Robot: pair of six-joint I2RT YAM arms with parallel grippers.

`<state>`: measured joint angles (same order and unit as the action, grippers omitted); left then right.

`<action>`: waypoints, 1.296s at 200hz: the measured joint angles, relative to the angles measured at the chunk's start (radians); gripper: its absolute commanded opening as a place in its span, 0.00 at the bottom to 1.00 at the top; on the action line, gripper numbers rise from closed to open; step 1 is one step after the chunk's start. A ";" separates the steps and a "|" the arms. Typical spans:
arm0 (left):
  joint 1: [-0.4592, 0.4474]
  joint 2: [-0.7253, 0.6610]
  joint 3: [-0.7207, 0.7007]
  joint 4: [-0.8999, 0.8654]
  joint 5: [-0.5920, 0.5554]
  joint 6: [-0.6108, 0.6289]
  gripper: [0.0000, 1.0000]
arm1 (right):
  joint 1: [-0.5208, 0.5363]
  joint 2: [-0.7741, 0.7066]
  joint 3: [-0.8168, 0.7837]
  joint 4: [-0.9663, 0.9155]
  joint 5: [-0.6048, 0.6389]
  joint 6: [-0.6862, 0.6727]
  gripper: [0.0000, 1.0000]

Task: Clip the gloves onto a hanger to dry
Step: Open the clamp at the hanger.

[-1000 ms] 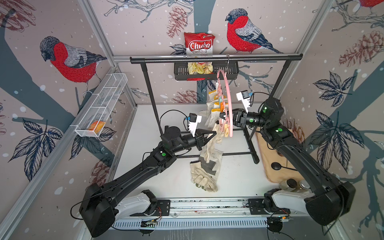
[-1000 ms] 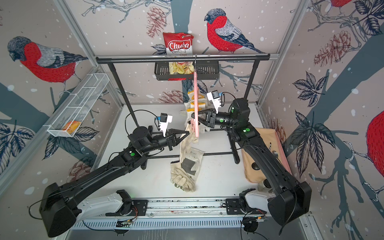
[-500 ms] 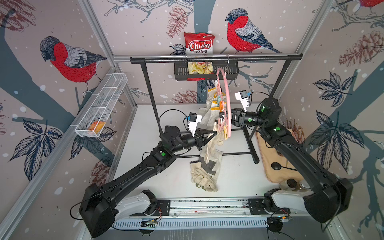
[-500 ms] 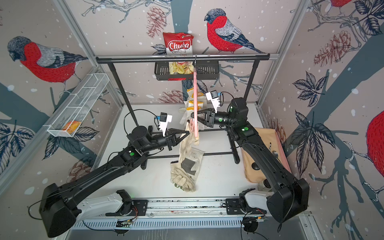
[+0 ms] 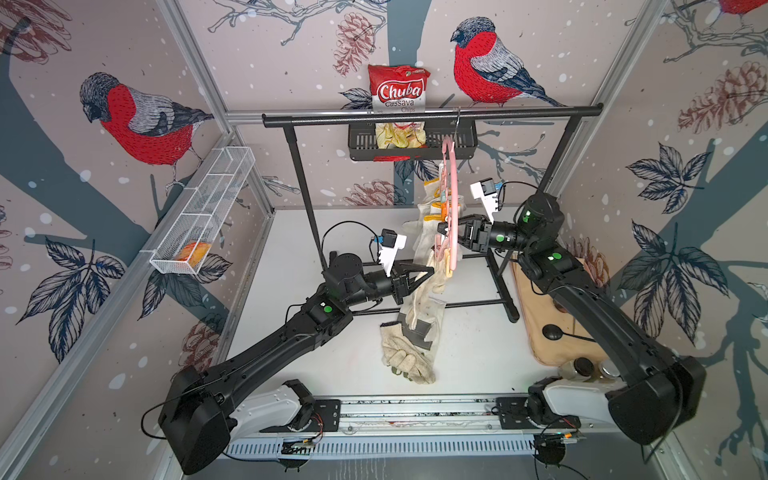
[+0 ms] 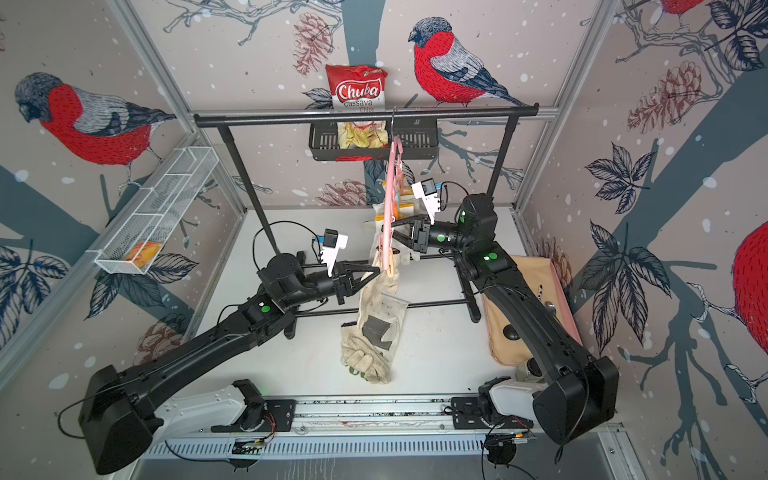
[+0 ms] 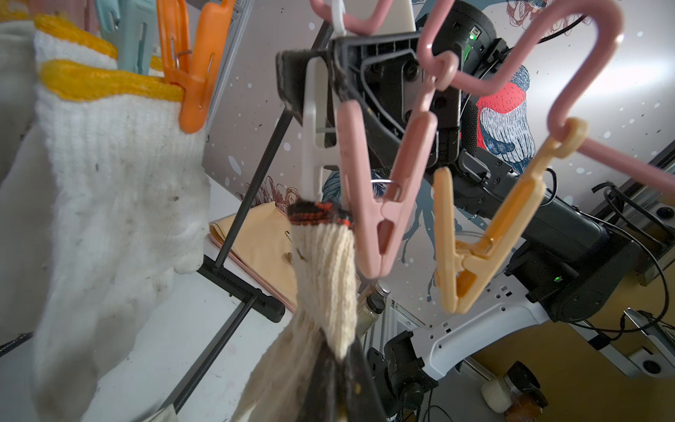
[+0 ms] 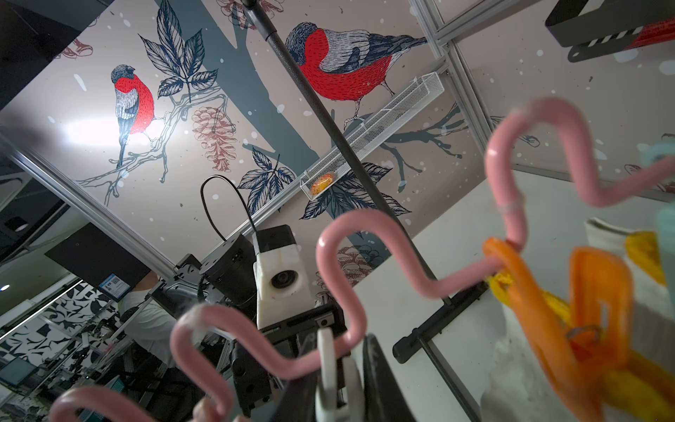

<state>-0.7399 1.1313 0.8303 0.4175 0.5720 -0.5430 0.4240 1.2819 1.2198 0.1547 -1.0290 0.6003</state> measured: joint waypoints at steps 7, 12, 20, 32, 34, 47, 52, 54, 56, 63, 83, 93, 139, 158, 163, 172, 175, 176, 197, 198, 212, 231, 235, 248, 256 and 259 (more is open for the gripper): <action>0.000 0.000 0.001 -0.002 0.000 0.002 0.00 | 0.000 0.000 0.000 0.000 0.000 0.000 0.17; -0.001 0.000 0.002 -0.004 0.000 0.002 0.00 | 0.000 0.000 0.000 0.000 0.000 0.000 0.17; -0.001 0.002 0.004 -0.005 0.000 0.004 0.00 | 0.000 0.000 -0.001 0.001 0.000 0.000 0.17; -0.001 0.003 0.011 -0.007 0.000 0.014 0.00 | 0.000 0.000 -0.004 0.001 0.000 0.000 0.17; -0.001 0.003 0.013 -0.008 0.000 0.017 0.00 | 0.000 0.000 -0.004 0.002 0.000 0.000 0.17; -0.001 0.006 0.024 -0.014 -0.001 0.027 0.00 | 0.000 -0.002 -0.010 0.002 0.001 0.000 0.17; -0.001 0.006 0.029 -0.019 -0.002 0.031 0.00 | 0.000 -0.002 -0.011 0.003 0.001 0.000 0.17; -0.001 0.007 0.032 -0.020 -0.003 0.033 0.00 | 0.000 -0.002 -0.011 0.003 0.001 0.000 0.17; -0.001 0.007 0.033 -0.020 -0.004 0.035 0.00 | 0.000 -0.003 -0.011 0.003 0.002 0.000 0.17; -0.001 0.008 0.040 -0.026 -0.008 0.046 0.00 | -0.001 -0.006 -0.013 0.005 0.002 0.000 0.17; -0.001 0.008 0.057 -0.038 -0.030 0.064 0.00 | -0.001 -0.011 -0.019 0.009 0.001 0.000 0.17; 0.001 0.011 0.066 -0.042 -0.041 0.075 0.00 | -0.001 -0.013 -0.022 0.010 0.001 0.000 0.17; 0.012 0.020 0.085 -0.062 -0.079 0.106 0.00 | -0.001 -0.020 -0.024 0.009 0.001 -0.003 0.17; 0.012 0.023 0.093 -0.069 -0.079 0.106 0.00 | -0.002 -0.020 -0.029 0.009 0.001 -0.004 0.17; 0.012 0.023 0.095 -0.071 -0.079 0.106 0.00 | -0.002 -0.020 -0.029 0.009 0.001 -0.004 0.17; 0.012 0.023 0.100 -0.071 -0.079 0.106 0.00 | -0.002 -0.020 -0.031 0.010 0.001 -0.005 0.17; 0.012 0.023 0.101 -0.072 -0.079 0.106 0.00 | -0.002 -0.020 -0.031 0.010 0.001 -0.005 0.17; 0.012 0.023 0.102 -0.072 -0.079 0.106 0.00 | -0.002 -0.020 -0.031 0.010 0.001 -0.006 0.17; 0.013 0.023 0.115 -0.078 -0.079 0.107 0.00 | -0.002 -0.020 -0.033 0.014 0.001 -0.007 0.17; 0.013 0.024 0.116 -0.078 -0.079 0.107 0.00 | -0.002 -0.020 -0.033 0.014 0.001 -0.007 0.17; 0.013 0.025 0.119 -0.079 -0.079 0.107 0.00 | -0.003 -0.020 -0.034 0.016 0.001 -0.008 0.19; 0.013 0.027 0.119 -0.080 -0.079 0.107 0.00 | -0.006 -0.020 -0.034 0.016 0.002 -0.018 0.28; 0.013 0.027 0.118 -0.081 -0.078 0.107 0.00 | -0.007 -0.020 -0.034 0.016 0.002 -0.018 0.29; 0.013 0.027 0.114 -0.082 -0.078 0.107 0.00 | -0.011 -0.020 -0.034 0.014 0.005 -0.017 0.37; 0.013 0.026 0.108 -0.082 -0.078 0.106 0.00 | -0.016 -0.020 -0.034 0.008 0.007 -0.017 0.44; 0.013 0.025 0.105 -0.083 -0.078 0.106 0.00 | -0.018 -0.020 -0.034 0.008 0.009 -0.018 0.47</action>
<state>-0.7273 1.1564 0.9356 0.3347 0.4942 -0.4366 0.4065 1.2617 1.1862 0.1627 -1.0199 0.5827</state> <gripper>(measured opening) 0.057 0.378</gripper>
